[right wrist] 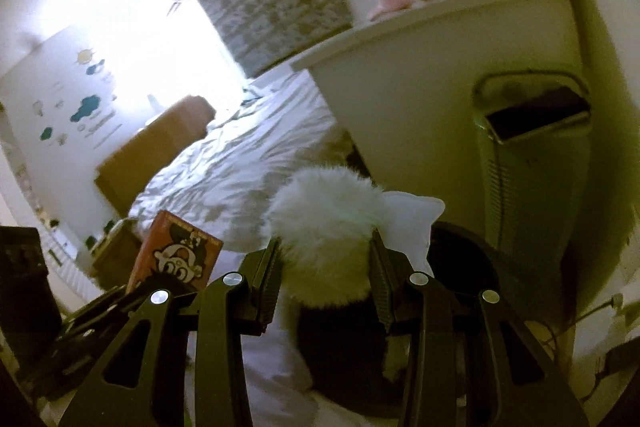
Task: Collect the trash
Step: 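Carry the red carton with the left tool while the right tool carries the fluffy item to the bin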
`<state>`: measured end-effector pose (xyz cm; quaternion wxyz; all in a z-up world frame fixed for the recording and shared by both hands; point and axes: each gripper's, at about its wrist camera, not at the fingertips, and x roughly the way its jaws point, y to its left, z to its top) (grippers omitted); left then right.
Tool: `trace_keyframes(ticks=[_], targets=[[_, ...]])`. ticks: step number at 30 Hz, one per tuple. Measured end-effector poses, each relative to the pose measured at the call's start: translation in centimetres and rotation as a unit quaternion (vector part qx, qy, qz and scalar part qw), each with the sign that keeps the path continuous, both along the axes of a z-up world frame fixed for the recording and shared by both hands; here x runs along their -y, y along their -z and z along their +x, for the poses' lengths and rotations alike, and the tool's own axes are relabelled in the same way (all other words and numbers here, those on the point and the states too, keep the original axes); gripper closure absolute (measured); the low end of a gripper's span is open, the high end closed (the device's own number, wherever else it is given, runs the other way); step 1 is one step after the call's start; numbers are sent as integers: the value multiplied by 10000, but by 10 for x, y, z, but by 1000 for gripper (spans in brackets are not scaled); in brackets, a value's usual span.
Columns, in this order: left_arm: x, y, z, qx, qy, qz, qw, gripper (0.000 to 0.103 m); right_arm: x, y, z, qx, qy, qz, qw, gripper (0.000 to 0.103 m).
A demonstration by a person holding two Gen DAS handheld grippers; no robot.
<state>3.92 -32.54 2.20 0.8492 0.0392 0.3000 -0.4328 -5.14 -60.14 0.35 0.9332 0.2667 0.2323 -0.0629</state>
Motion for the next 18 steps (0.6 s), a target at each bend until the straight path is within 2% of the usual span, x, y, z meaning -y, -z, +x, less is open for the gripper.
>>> trace_keyframes(ticks=[9,18], targets=[[28,26,5,-155,145,250,9995,71,25,42,4,-361,201,281,9988,63],[43,42,11,-290,214,423,9985,71,34,70,9,-609,228,462,9968,63]])
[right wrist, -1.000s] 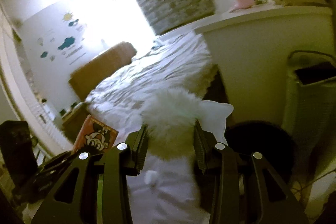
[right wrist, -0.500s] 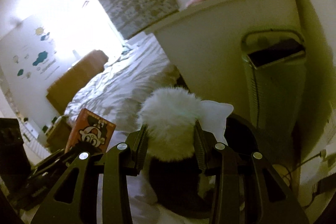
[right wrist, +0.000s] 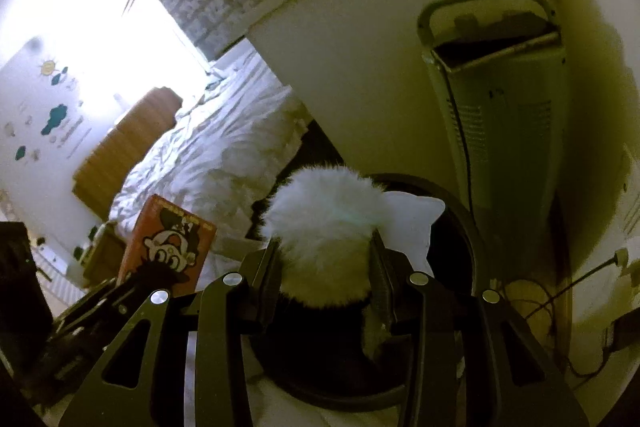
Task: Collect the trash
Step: 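Carry the red carton with the left tool while the right tool carries the fluffy item to the bin, then open both tools over the black bin to drop the carton and fluffy item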
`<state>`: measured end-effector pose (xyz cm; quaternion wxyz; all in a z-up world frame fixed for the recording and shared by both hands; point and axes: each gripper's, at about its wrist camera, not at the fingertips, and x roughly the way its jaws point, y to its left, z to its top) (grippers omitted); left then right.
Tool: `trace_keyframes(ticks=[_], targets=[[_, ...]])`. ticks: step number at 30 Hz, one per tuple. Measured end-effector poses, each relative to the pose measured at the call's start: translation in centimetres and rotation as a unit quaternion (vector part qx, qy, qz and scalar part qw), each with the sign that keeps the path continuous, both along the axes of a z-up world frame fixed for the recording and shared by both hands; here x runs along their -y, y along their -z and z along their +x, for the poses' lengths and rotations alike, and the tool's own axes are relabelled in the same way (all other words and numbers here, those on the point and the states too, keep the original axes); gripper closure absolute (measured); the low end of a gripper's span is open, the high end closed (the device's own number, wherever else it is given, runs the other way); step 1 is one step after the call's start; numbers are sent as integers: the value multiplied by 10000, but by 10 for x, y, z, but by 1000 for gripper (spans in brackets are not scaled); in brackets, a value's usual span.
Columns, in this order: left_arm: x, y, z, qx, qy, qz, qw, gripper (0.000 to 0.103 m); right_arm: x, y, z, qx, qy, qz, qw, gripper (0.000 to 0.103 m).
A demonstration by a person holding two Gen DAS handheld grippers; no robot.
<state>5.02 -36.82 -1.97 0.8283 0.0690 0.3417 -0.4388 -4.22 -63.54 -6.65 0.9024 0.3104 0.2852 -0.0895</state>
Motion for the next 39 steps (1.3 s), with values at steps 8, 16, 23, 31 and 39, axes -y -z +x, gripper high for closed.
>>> trace_keyframes(ticks=[8,16,23,31,39], targets=[[8,10,4,-68,20,117,9999,71,-3,14,1,-183,16,83,9998,63],[14,14,5,-111,26,161,9998,71,-5,23,4,-328,14,136,9994,63],[17,14,6,-120,1,182,9998,69,-3,27,8,-416,38,240,9988,52],[9,9,2,-68,-111,108,9999,44,-5,22,5,-366,96,193,9991,37],[-14,-1,1,-40,-286,29,9996,43,-22,11,8,-294,-90,89,9995,37]])
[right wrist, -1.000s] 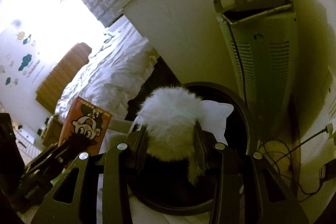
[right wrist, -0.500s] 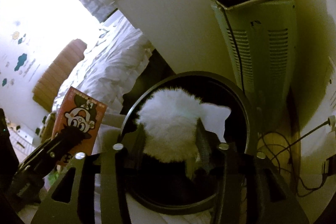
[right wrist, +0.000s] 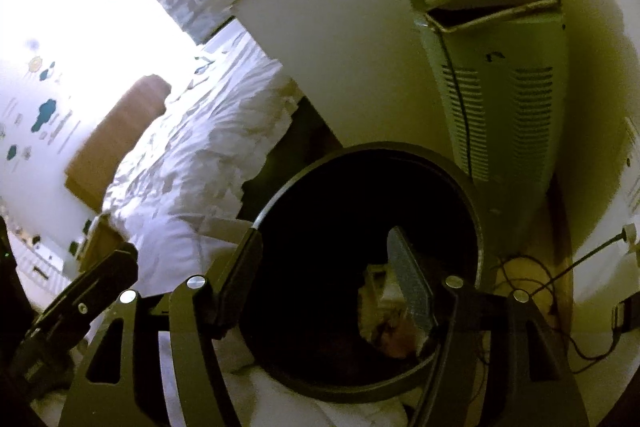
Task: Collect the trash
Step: 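Open both tools over the black bin to drop the carton and fluffy item, then move both tools back over the table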
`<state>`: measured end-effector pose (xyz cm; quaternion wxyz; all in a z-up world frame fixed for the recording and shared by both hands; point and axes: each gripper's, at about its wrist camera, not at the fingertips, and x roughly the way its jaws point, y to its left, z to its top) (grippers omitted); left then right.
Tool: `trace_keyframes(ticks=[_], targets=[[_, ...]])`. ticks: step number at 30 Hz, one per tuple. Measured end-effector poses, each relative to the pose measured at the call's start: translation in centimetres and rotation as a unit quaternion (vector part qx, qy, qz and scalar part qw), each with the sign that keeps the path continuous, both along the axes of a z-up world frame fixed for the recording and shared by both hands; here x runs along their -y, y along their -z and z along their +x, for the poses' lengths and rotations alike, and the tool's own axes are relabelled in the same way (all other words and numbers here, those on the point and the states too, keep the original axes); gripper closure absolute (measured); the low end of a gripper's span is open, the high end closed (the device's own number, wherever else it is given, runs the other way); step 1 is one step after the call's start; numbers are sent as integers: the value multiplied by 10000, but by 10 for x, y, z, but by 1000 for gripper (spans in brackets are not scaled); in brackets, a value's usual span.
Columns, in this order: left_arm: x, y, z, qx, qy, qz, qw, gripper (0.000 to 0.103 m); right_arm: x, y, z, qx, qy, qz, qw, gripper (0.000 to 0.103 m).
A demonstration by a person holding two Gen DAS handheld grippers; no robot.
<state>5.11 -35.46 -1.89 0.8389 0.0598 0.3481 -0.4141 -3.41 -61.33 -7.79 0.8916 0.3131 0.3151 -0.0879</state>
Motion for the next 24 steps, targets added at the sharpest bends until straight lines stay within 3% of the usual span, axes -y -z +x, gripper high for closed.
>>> trace_keyframes(ticks=[3,6,9,15,19,24], targets=[[-13,-4,-2,15,-83,-16,10000,43,-8,-5,2,39,-116,-47,9999,37],[-32,-9,-6,80,-206,-62,9997,28,-22,-10,5,76,-271,-80,9996,37],[-58,-14,-11,133,-279,-52,9995,28,-39,-17,9,127,-549,-125,9983,32],[-133,-19,-29,363,-286,17,9989,28,-92,-36,20,184,-1432,-303,9891,32],[-190,-19,-41,549,-230,148,9981,28,-140,-45,27,183,-2283,-441,9724,32],[-250,-3,-47,747,-188,873,9932,28,-206,-46,32,69,-3288,-521,9429,32]])
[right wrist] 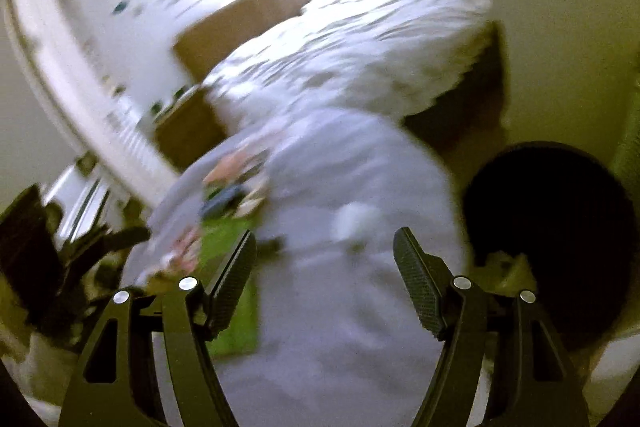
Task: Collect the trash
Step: 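Move both tools back over the table, then grasp the tan paper roll with the left tool while the right tool grasps the green bag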
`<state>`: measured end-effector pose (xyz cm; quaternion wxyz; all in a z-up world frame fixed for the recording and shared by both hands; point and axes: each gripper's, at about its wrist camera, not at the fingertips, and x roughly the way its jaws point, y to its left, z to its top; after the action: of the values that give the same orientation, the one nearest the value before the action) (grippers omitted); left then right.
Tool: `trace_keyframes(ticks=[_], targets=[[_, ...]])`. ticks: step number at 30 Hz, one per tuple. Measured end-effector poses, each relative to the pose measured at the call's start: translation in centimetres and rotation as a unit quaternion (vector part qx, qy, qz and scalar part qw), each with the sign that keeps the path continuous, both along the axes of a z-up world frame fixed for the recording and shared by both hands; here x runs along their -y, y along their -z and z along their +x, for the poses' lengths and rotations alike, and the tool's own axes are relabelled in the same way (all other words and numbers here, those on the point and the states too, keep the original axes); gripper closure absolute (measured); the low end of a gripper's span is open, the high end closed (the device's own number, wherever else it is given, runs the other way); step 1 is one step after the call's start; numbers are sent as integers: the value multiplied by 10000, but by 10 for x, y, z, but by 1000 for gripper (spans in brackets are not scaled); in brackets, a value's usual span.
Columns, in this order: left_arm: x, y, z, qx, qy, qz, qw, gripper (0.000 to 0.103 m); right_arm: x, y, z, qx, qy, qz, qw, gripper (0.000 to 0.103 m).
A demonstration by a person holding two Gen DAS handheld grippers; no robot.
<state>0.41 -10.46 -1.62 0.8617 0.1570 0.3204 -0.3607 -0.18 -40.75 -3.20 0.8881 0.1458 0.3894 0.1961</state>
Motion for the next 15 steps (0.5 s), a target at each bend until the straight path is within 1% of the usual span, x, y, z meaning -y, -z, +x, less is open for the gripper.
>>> trace_keyframes(ticks=[5,7,8,10,11,13,14,15], targets=[[-33,22,2,36,129,423,9990,28,-61,10,3,-243,-819,-344,9957,32],[-38,30,6,28,130,561,9983,28,-84,17,4,-335,-1024,-416,9933,30],[-41,34,8,7,145,596,9981,28,-92,19,5,-389,-1082,-460,9923,27],[-45,42,11,-39,206,647,9977,29,-105,25,9,-500,-1208,-564,9898,26],[-44,44,11,-54,254,658,9975,32,-110,28,11,-546,-1238,-643,9887,26],[-46,50,14,-161,343,687,9969,49,-118,35,14,-650,-1228,-848,9867,26],[-46,54,16,-213,331,722,9966,53,-122,38,15,-700,-1230,-915,9857,26],[-47,57,17,-248,313,759,9963,59,-123,41,15,-728,-1241,-925,9853,26]])
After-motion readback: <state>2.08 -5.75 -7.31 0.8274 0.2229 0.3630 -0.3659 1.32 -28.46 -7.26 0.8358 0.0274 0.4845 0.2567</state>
